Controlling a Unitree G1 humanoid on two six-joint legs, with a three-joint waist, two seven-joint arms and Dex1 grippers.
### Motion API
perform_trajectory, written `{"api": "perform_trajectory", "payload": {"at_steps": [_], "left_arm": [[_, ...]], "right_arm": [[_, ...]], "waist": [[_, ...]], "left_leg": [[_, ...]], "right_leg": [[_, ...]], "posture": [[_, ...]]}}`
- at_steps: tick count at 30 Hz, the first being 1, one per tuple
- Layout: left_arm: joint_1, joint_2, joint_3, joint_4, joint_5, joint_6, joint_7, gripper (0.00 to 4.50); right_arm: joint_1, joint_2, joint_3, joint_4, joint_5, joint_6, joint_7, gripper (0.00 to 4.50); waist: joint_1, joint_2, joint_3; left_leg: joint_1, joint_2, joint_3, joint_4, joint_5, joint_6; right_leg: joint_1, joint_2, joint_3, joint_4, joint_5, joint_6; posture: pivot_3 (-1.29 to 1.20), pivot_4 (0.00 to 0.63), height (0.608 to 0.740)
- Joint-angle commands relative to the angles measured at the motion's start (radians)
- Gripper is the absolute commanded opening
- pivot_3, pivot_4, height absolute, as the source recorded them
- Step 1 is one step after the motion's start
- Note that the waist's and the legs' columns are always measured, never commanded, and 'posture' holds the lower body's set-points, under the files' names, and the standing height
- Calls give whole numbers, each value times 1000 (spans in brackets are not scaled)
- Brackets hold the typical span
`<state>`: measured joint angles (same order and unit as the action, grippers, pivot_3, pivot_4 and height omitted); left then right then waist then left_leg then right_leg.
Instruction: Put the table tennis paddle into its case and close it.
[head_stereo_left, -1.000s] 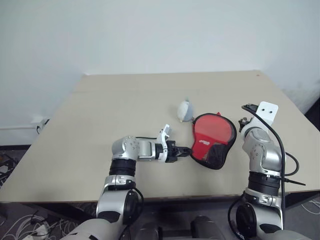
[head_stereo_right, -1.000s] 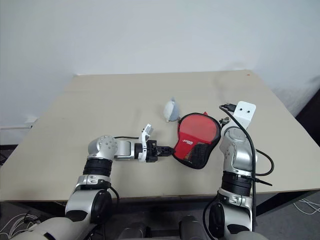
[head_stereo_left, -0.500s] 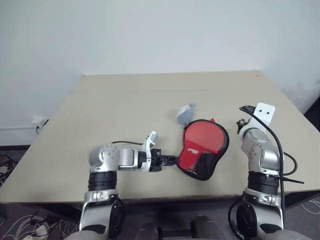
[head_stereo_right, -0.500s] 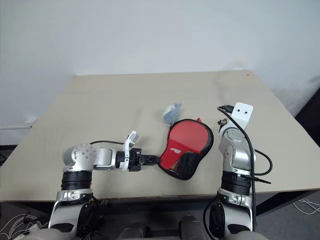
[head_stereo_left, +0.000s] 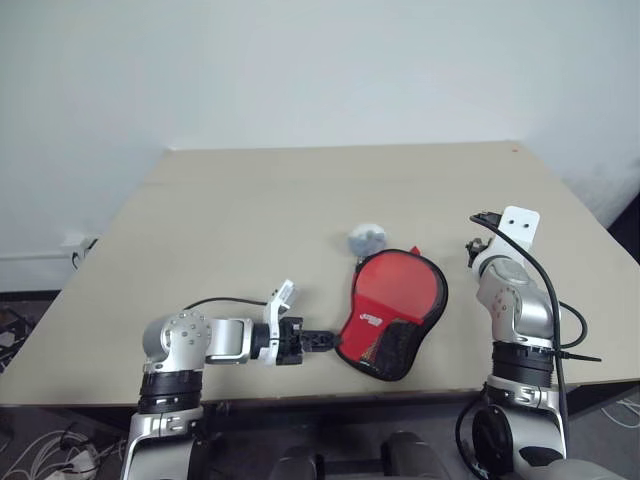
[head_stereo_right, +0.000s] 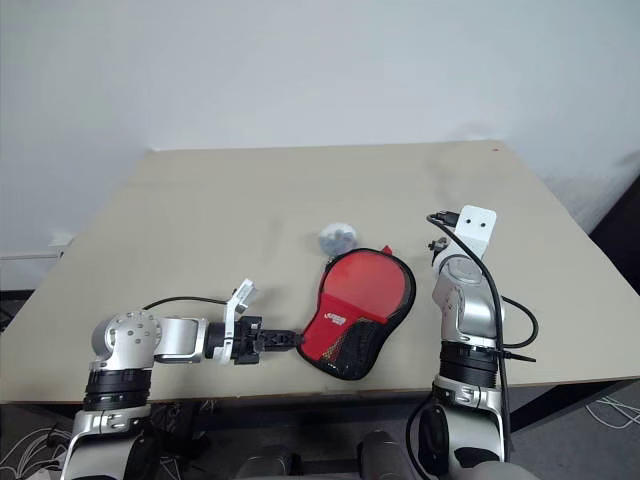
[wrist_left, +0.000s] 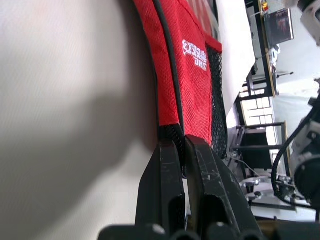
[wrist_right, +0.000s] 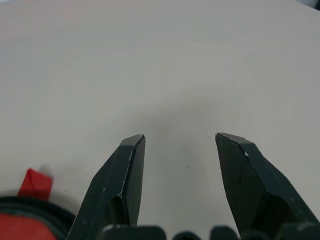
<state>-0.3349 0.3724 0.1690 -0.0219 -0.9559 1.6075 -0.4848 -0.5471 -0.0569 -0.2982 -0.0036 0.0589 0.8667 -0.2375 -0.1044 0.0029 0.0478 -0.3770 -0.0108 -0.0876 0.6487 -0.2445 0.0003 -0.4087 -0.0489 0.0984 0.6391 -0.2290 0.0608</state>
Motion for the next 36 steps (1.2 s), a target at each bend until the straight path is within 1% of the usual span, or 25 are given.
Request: {"api": "perform_trajectory", "payload": {"at_steps": [1,10,13,16,24,29,33,36], "left_arm": [[25,41,-1,-64,-109,7,29,31],[115,140,-1,-127,-314,7,130,31],[134,150,-1,-130,-349,7,165,31],[122,134,11,-118,-359,7,206,31],[91,110,24,-89,-316,1,243,31],[64,110,17,-44,-239,-43,237,31],[50,105,18,-34,-211,-39,215,31],[52,108,11,-49,-201,-28,190,550]], "right_arm": [[-27,3,10,-20,10,-22,5,2419],[-11,15,17,-28,11,-14,8,2419],[-12,17,20,-25,10,-13,8,2419],[-15,17,22,-21,10,-12,10,2419],[-23,8,21,-10,9,-18,14,2419],[-28,1,18,-7,8,-21,16,2419],[-30,-1,17,-4,8,-23,16,2419],[-32,-2,17,-1,8,-25,15,2419]], "waist": [[0,0,0],[0,0,0],[1,0,0],[1,0,0],[2,0,0],[2,0,0],[2,0,0],[2,0,0]], "left_leg": [[0,0,0,0,0,0],[0,1,0,-1,0,0],[0,1,0,-1,0,0],[0,1,0,-1,0,0],[0,0,0,0,1,-1],[0,0,0,0,1,-1],[0,0,0,0,2,-1],[0,0,0,0,2,-1]], "right_leg": [[0,0,0,0,0,0],[-1,0,0,0,0,0],[-1,0,0,0,0,0],[0,0,0,0,0,0],[0,0,-1,0,0,-1],[0,0,-1,0,0,-1],[0,0,-1,0,0,-2],[0,0,-1,0,1,-2]], "posture": [[0,0,740],[0,0,740],[0,0,740],[0,0,740],[0,0,740],[0,0,740],[0,0,740],[0,0,740]]}}
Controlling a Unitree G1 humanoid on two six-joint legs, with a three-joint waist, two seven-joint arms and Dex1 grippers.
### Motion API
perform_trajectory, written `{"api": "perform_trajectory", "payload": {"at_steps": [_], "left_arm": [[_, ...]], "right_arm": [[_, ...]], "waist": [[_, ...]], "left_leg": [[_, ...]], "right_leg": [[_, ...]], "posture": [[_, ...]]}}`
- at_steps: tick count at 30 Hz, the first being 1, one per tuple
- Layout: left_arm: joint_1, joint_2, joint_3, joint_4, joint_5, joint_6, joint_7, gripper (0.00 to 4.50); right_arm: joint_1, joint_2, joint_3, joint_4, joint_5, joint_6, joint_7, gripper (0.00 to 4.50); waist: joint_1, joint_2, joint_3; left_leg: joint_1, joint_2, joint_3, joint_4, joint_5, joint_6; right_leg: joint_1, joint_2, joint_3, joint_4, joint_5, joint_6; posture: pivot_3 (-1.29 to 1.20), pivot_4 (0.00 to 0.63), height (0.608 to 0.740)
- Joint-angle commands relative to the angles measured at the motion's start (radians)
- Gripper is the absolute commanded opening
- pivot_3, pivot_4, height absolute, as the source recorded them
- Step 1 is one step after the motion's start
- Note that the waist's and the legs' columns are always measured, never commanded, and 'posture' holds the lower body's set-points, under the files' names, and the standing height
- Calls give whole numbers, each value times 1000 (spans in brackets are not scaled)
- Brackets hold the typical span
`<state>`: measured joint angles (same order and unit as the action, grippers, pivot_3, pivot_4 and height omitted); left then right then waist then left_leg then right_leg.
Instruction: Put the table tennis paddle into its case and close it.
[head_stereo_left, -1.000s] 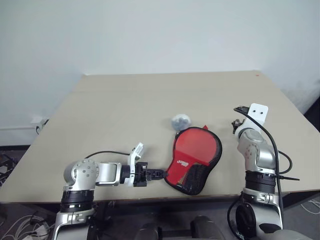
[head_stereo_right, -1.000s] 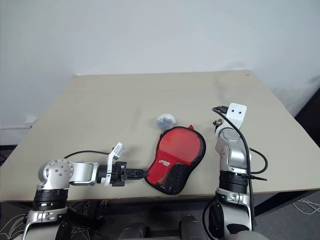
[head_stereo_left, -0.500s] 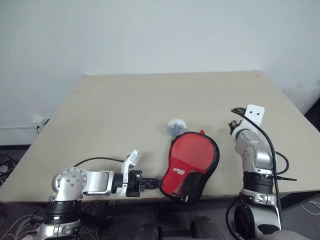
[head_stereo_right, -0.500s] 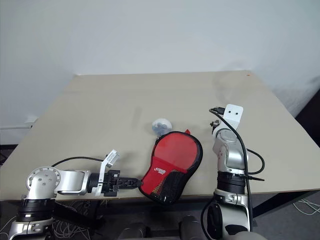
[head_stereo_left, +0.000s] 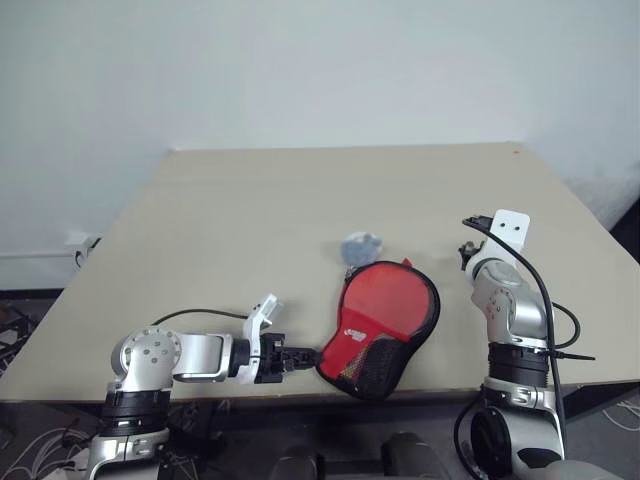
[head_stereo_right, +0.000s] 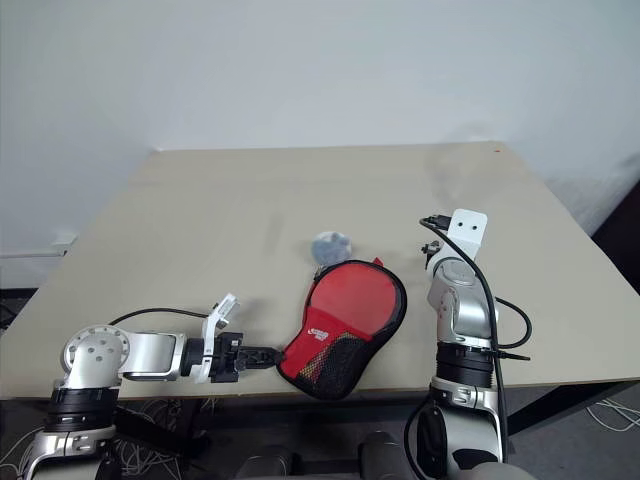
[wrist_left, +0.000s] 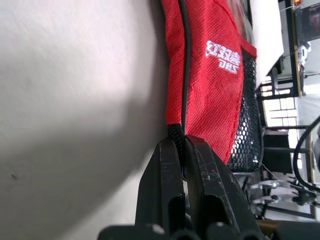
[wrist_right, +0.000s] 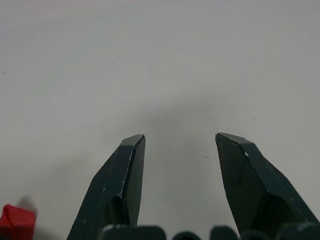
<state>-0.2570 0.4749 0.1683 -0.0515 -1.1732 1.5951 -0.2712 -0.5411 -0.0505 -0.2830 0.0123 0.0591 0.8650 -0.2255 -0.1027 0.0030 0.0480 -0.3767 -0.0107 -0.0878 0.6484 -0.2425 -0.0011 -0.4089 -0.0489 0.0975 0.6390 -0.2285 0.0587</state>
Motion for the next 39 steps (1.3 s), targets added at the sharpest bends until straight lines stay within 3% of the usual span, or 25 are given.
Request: {"api": "perform_trajectory", "payload": {"at_steps": [1,7,15,18,27,39], "left_arm": [[-24,10,7,-26,20,-14,-35,762],[-9,62,-36,-68,52,-16,-123,2384],[32,240,-164,-98,174,-159,-332,2384],[12,254,-167,-37,218,-225,-379,2384],[-206,152,-174,121,354,-463,-463,2384],[-360,-14,-310,276,643,-853,-559,2384]], "right_arm": [[-39,-8,1,-16,8,-25,2,2419],[-42,-5,1,-11,9,-28,-1,2419],[-43,-2,1,-3,10,-34,1,2419],[-42,-1,1,-3,11,-34,1,2419],[-49,-2,1,6,11,-38,1,2419],[-39,-4,-11,-19,8,-27,-8,2419]], "waist": [[0,0,0],[0,0,0],[-4,0,0],[-5,1,1],[0,0,3],[0,0,4]], "left_leg": [[0,0,0,0,0,0],[0,0,0,-1,0,0],[0,1,0,-4,0,0],[0,1,1,-4,0,0],[-1,0,0,-4,3,0],[-2,0,1,-6,3,0]], "right_leg": [[0,0,0,0,0,0],[-1,0,0,-1,0,0],[-2,0,0,-1,-1,-2],[-2,0,0,-1,-1,-2],[-1,-1,-1,-1,-1,-3],[-2,0,0,-3,0,0]], "posture": [[0,0,740],[0,0,740],[0,0,740],[0,0,740],[0,0,740],[0,0,740]]}}
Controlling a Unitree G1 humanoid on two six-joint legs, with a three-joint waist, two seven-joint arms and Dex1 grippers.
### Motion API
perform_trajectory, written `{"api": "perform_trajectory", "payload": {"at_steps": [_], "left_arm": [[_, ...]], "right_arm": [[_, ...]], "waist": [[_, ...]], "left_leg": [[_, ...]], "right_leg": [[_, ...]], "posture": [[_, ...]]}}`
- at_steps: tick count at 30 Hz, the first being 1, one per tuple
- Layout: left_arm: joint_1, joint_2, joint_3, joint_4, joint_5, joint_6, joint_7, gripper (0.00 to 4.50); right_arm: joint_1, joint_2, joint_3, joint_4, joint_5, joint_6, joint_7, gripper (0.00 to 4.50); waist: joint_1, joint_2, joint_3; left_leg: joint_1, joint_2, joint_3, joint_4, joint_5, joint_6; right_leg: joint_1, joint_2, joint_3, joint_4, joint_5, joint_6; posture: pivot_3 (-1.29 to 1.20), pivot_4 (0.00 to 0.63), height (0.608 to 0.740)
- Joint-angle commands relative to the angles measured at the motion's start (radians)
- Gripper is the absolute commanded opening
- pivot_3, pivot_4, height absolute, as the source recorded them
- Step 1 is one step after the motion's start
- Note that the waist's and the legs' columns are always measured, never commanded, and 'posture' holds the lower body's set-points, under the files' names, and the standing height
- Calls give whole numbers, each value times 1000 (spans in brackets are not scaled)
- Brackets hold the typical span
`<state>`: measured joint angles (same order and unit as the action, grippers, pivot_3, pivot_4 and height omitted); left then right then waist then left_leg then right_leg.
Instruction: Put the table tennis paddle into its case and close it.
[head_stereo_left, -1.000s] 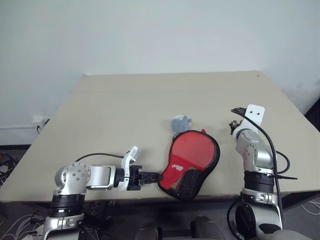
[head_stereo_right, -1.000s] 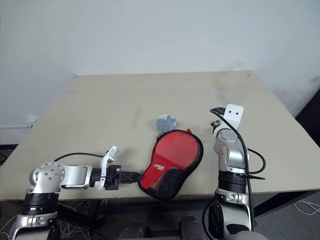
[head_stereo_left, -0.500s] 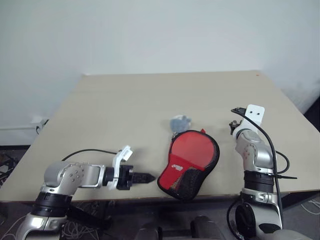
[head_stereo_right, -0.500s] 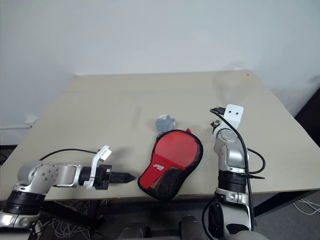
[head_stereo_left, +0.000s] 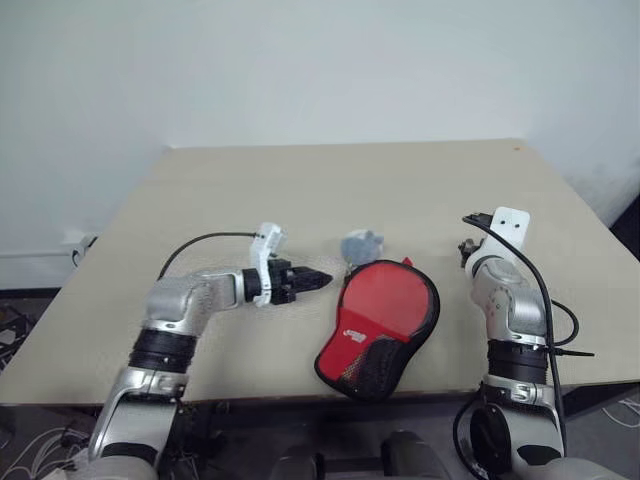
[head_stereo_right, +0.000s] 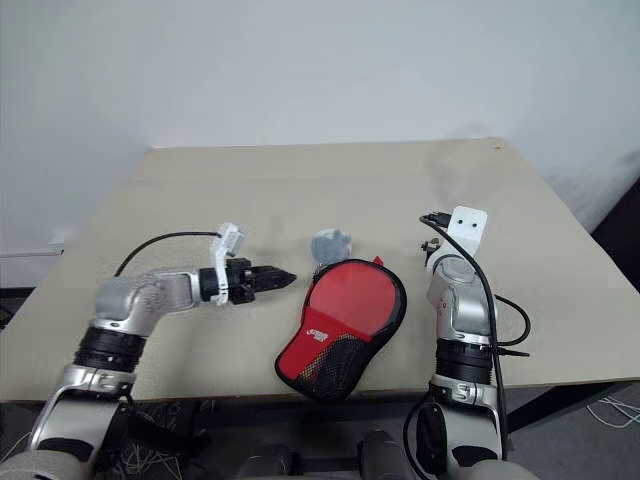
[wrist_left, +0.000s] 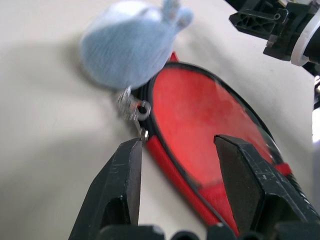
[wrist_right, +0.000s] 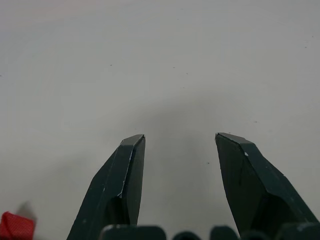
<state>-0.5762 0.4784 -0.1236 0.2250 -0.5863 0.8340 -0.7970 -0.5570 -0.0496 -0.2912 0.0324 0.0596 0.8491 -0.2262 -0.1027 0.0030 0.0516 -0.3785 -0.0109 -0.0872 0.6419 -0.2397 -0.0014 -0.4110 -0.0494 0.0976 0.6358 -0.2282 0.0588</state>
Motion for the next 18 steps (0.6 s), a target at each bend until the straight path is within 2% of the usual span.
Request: {"api": "perform_trajectory", "payload": {"at_steps": [1,7,18], "left_arm": [[-48,-36,-34,9,84,-131,-36,2384],[-77,-122,-59,73,182,-255,-36,2384],[-113,-180,-42,156,277,-335,-40,2384]], "right_arm": [[-21,-4,-3,-41,7,-11,-8,2419],[-16,-2,-6,-49,4,-10,-12,2419],[-18,0,-5,-47,8,-21,-10,2419]], "waist": [[0,0,0],[1,0,0],[0,0,0]], "left_leg": [[0,0,0,0,0,0],[0,0,0,1,0,0],[0,0,0,2,0,0]], "right_leg": [[0,0,0,0,0,0],[1,0,0,0,0,0],[1,0,0,1,0,0]], "posture": [[0,0,740],[0,0,740],[0,0,740]]}}
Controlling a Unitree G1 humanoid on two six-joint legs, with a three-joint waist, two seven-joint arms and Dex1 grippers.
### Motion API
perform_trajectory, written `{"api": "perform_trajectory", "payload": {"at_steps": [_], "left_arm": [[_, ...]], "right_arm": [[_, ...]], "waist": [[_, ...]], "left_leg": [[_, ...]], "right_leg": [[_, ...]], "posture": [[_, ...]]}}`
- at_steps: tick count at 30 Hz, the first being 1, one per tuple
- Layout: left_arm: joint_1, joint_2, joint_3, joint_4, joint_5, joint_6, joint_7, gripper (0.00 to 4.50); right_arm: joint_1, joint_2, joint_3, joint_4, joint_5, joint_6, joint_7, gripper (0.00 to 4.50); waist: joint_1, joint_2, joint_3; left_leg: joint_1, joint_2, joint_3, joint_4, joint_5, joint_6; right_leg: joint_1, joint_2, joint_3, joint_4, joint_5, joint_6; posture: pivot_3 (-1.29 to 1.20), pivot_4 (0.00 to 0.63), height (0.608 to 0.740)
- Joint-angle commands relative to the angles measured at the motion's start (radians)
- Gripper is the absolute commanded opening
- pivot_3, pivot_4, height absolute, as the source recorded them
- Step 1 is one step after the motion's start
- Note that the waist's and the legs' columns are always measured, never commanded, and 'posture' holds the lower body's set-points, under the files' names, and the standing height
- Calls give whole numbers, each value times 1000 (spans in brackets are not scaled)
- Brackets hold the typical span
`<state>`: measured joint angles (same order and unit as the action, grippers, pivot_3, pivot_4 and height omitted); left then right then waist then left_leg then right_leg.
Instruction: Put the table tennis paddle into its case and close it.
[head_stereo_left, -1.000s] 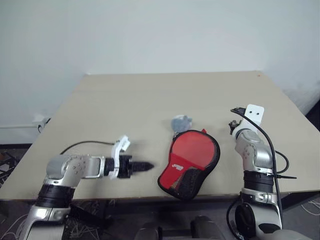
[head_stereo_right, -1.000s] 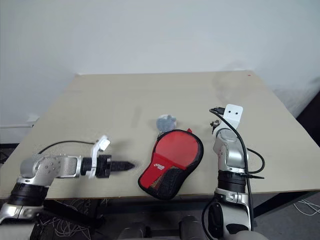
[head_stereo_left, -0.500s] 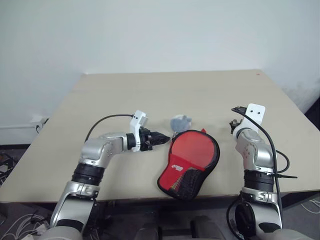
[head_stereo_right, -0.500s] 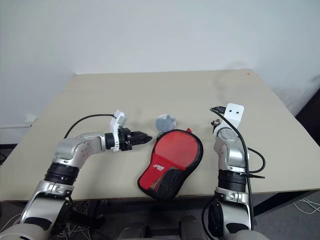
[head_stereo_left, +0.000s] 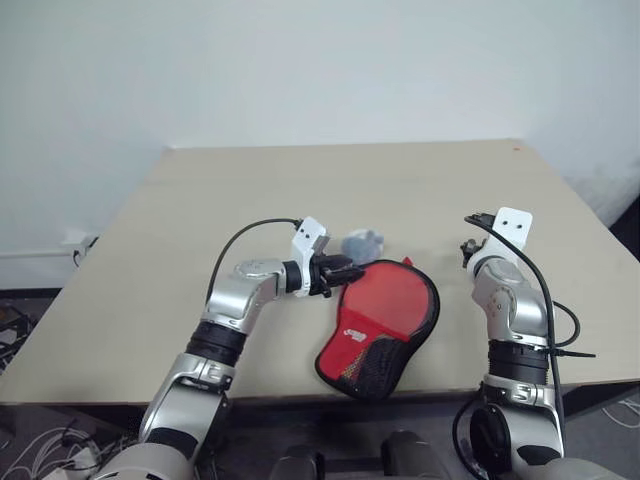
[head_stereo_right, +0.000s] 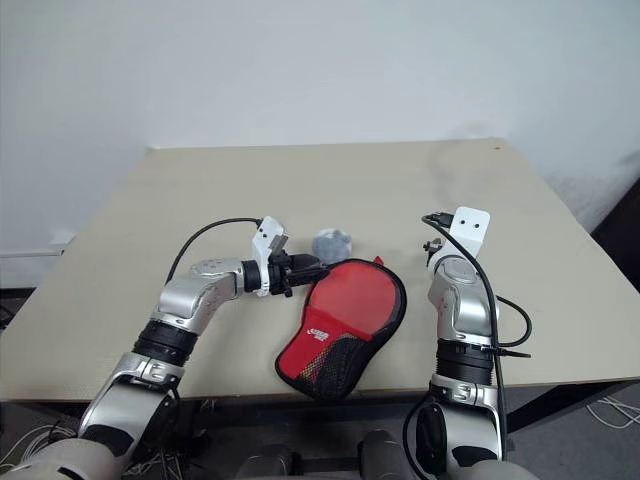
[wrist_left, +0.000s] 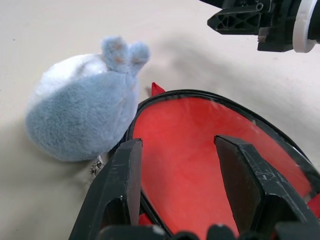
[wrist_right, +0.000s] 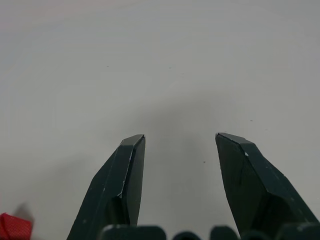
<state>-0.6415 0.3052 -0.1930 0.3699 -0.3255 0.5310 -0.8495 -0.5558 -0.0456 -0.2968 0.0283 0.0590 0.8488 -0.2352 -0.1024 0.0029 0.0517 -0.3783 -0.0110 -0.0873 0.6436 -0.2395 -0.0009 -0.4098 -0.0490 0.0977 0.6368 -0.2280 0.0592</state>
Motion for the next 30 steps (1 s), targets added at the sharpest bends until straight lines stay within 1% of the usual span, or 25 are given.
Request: {"api": "perform_trajectory", "payload": {"at_steps": [1,6,11,18,27,28,30], "left_arm": [[-54,-8,34,23,20,-34,16,2384],[-74,-11,57,54,17,-40,4,2384],[-72,-15,24,35,31,-49,-49,2384],[-64,-35,-80,38,146,-218,-93,2384],[-57,-72,-108,50,187,-276,-122,2384],[-56,-72,-108,50,188,-277,-125,2015],[-56,-76,-105,52,190,-277,-128,1601]], "right_arm": [[-19,-4,1,-43,9,-20,-1,2419],[-22,-4,4,-37,11,-23,3,2419],[-25,-3,8,-29,11,-27,5,2419],[-22,-1,8,-32,12,-25,5,2419],[-13,2,0,-42,12,-23,-2,2419],[-14,2,0,-42,12,-23,-2,2419],[-14,1,-1,-41,12,-24,-1,2419]], "waist": [[0,0,0],[0,0,0],[0,0,0],[1,0,0],[0,0,0],[0,0,0],[0,0,0]], "left_leg": [[0,0,0,0,0,0],[0,0,0,0,0,0],[0,0,0,0,0,0],[0,0,0,0,0,0],[1,0,0,0,0,0],[1,0,0,0,0,0],[1,0,0,1,0,0]], "right_leg": [[0,0,0,0,0,0],[0,0,0,0,0,0],[0,0,0,0,0,0],[0,0,0,1,0,0],[0,0,0,1,0,0],[0,0,0,2,0,0],[0,0,0,2,0,0]], "posture": [[0,0,740],[0,0,740],[0,0,740],[0,0,740],[0,0,740],[0,0,740],[0,0,740]]}}
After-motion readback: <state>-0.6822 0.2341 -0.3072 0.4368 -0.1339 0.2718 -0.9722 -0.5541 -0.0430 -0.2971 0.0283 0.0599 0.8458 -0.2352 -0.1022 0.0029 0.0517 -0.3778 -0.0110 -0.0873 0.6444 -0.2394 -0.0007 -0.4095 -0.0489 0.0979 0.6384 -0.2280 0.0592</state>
